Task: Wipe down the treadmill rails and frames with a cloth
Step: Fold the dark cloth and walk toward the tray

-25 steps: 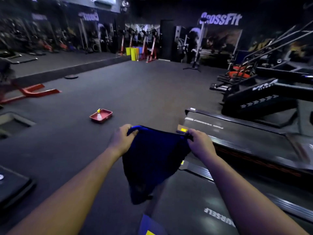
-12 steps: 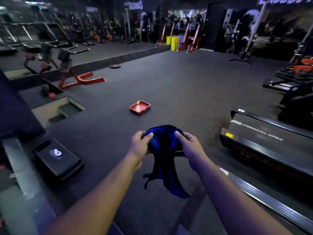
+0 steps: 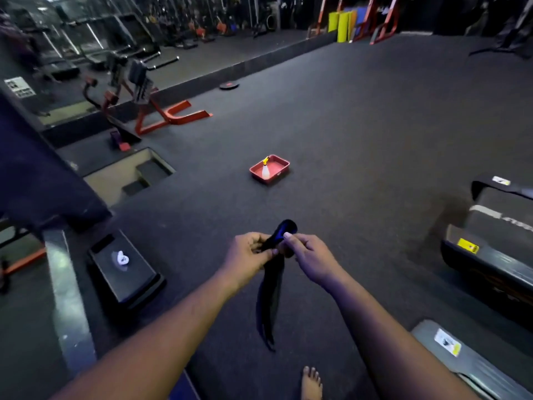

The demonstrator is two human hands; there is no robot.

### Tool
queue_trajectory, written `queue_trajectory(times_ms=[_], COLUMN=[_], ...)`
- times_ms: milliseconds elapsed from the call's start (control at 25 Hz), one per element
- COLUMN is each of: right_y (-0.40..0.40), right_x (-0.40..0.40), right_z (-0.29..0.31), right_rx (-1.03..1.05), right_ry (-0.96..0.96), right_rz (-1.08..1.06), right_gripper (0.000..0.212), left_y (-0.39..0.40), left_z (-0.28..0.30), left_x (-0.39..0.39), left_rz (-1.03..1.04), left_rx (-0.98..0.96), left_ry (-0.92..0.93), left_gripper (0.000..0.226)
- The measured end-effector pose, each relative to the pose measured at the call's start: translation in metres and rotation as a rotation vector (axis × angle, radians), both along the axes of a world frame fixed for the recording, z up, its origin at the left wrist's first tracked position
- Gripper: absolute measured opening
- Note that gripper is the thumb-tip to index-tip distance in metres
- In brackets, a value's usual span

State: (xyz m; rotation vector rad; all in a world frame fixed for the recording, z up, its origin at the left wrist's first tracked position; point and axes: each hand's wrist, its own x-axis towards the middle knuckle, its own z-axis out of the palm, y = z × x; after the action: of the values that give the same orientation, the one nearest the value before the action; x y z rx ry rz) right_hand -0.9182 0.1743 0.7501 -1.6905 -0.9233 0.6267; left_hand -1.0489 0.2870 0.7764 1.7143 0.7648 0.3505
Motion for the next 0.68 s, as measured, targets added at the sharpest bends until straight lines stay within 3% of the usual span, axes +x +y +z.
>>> queue_trajectory(times_ms=[80,160,240,320,480,560,680], right_y=[0.022,0.04,0.066,0.084,0.134,0.169,0.219], right_x=[0.06,0.119,0.171,0.195,0.241,0.273,0.335], right_z=[-0.001,0.0,0.005,0.011,0.029,0.035,0.03], right_rx=[-0.017,-0.108,-0.161,-0.098,0.015,0.073,0.012], right_ry=[-0.181,-0.266,-0.101,0.15,0.499,0.531,0.57], right_rz=[-0.067,-0.003,0.113,0.198,0.185,0.043,-0.097], right_gripper=[0.009,0.066,0.102,0.089,0.025,0.017,0.036], left_y=[0.031,0.061,0.088,0.106,0.164,0.188,0.21], left_z=[0.001,0.011,0.031,0.061,0.094,0.065,-0.004], left_x=[0.044,0.084,0.127,0.158,0.23,0.263,0.315], left_rz=[-0.016,-0.053,-0.041,-0.005,0.059,-0.005,-0.107], left_rx=[0.021,0.044,0.022,-0.127,-0.394,-0.407,-0.436], left_ry=[0.042,0.024,-0.057,-0.216,-0.5,-0.331,-0.068], left_gripper=[0.019,0.019,0.02,0.02,0.025,0.039,0.041])
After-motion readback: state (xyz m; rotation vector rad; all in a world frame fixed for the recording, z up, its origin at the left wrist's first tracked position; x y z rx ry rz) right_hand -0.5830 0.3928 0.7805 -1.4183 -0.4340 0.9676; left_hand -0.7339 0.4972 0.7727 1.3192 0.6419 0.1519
